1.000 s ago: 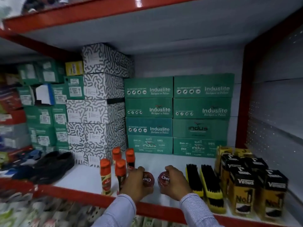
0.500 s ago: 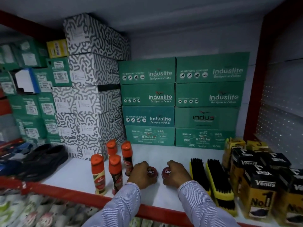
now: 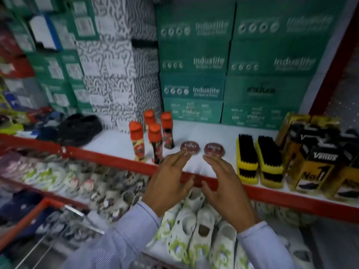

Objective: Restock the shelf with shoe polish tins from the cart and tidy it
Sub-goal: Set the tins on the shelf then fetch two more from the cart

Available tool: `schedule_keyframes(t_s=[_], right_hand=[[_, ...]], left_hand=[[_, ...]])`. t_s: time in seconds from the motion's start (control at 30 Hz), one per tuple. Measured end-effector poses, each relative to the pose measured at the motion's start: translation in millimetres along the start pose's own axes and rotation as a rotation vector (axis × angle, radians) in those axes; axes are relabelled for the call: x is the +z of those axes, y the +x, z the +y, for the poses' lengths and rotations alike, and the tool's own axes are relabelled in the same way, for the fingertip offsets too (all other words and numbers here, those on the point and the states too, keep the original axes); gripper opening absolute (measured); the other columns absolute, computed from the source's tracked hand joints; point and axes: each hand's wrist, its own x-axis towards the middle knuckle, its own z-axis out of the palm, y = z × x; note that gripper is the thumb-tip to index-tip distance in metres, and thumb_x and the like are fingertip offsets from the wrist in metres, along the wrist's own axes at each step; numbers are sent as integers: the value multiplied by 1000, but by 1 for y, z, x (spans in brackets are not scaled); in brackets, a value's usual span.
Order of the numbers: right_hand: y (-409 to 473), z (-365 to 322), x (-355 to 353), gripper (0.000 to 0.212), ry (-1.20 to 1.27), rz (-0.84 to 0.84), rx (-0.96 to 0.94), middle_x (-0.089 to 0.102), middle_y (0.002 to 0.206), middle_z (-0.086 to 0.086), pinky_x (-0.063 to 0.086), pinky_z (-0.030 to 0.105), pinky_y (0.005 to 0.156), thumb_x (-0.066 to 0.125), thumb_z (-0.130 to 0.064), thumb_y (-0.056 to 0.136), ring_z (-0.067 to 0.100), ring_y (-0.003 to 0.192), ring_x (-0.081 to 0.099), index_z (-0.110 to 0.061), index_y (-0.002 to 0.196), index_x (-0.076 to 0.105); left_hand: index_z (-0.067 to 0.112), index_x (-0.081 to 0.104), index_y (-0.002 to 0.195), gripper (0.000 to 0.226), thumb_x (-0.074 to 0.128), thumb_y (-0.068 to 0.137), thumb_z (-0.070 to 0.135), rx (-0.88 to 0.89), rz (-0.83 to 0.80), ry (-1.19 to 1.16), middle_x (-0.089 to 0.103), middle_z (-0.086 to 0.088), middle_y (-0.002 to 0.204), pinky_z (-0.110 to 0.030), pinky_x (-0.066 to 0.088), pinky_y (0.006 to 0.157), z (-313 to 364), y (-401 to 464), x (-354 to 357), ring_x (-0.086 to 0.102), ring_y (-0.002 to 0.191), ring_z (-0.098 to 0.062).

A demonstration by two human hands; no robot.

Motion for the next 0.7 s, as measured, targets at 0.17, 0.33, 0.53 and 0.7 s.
schedule_keyframes(t_s=[0.17, 0.33, 0.53, 0.7], right_hand=[[-105, -2, 42, 52, 17, -38, -9, 44, 148, -8, 24, 15, 114, 64, -17, 90, 11, 141, 32, -28, 137, 47], [-214, 36, 125, 52, -28, -317, 179, 43, 150, 1, 40, 47, 111, 61, -16, 87, 24, 141, 36, -24, 137, 48], [-311, 67, 220, 85, -187, -718, 305, 24, 159, 16, 29, 57, 115, 68, -12, 75, 39, 147, 21, -14, 150, 28], [-386, 98, 300, 90, -258, -925, 495, 6, 162, 16, 2, 62, 117, 64, -30, 74, 42, 148, 3, -21, 152, 20]], left_hand=[[28, 31, 147, 61, 54, 92, 44, -59, -98, 112, 29, 1, 159, -41, 33, 117, -13, -132, 37, 30, 145, -20], [34, 7, 151, 71, 43, 91, 48, -285, -459, 87, 2, -1, 165, -55, 31, 116, -45, -266, 109, 15, 151, -30], [22, -7, 153, 82, 47, 95, 45, -505, -916, 93, -26, -12, 158, -65, 11, 118, -68, -362, 189, -8, 149, -42], [19, -11, 153, 85, 49, 96, 40, -530, -1112, 90, -33, -11, 152, -67, -3, 116, -87, -417, 253, -21, 145, -45]])
